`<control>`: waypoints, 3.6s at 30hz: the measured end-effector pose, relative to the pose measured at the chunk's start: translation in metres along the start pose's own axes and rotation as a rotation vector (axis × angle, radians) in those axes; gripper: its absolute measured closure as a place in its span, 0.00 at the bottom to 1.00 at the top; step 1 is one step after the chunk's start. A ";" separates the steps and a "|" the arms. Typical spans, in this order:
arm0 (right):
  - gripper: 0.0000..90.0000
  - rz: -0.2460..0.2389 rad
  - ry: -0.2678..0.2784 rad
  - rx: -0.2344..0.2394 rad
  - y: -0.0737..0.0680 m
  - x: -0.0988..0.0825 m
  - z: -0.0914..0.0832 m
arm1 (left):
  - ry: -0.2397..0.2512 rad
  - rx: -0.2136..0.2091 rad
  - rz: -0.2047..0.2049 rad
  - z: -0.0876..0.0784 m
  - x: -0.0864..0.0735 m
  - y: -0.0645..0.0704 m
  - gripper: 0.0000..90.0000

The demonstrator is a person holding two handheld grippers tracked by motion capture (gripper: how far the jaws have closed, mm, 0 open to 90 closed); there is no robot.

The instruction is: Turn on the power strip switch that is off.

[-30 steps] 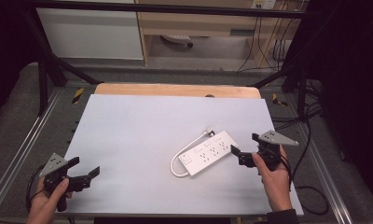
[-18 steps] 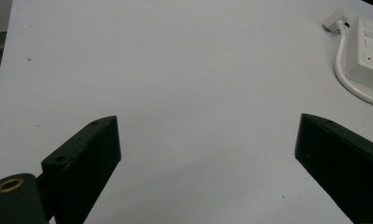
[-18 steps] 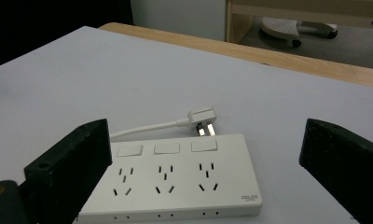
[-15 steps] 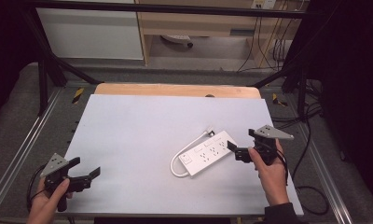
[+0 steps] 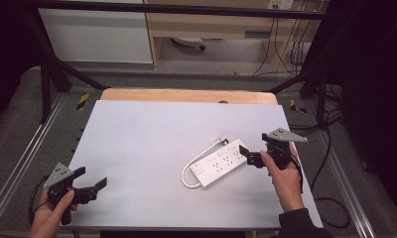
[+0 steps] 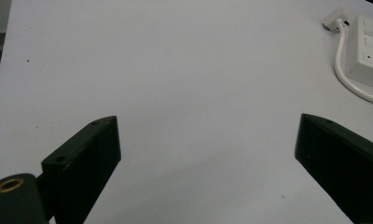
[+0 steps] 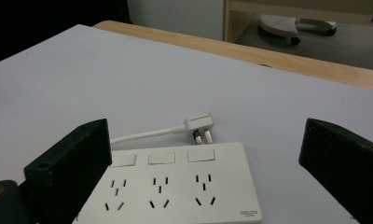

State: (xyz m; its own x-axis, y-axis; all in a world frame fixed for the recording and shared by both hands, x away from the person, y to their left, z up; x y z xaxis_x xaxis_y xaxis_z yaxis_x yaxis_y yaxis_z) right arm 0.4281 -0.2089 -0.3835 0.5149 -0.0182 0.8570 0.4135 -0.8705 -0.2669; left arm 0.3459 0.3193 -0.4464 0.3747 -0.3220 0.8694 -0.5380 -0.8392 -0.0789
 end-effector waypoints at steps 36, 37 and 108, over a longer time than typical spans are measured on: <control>0.04 -0.028 -0.070 0.025 -0.019 0.004 0.031 | -0.010 -0.013 0.010 0.002 0.000 0.003 0.08; 0.04 -0.027 -0.076 0.027 -0.020 0.004 0.034 | -0.010 -0.013 0.010 0.002 0.000 0.003 0.08; 0.68 -0.050 -0.166 0.054 -0.040 -0.014 0.094 | -0.021 -0.027 0.019 0.004 0.000 0.005 0.08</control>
State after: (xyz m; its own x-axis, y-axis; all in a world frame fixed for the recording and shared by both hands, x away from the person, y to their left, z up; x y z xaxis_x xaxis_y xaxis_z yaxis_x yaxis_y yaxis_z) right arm 0.4751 -0.1274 -0.4263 0.6081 0.1096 0.7863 0.4787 -0.8408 -0.2530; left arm 0.3457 0.3133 -0.4488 0.3800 -0.3467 0.8576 -0.5650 -0.8211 -0.0816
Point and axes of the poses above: each handheld gripper's, and its own axes: z roughly forward along the jaws, x roughly out of its top, y roughly to its right, the point moved 5 cm from there along z, roughly forward along the jaws, and after that the axes turned 12 degrees about z, right-handed, at the moved point
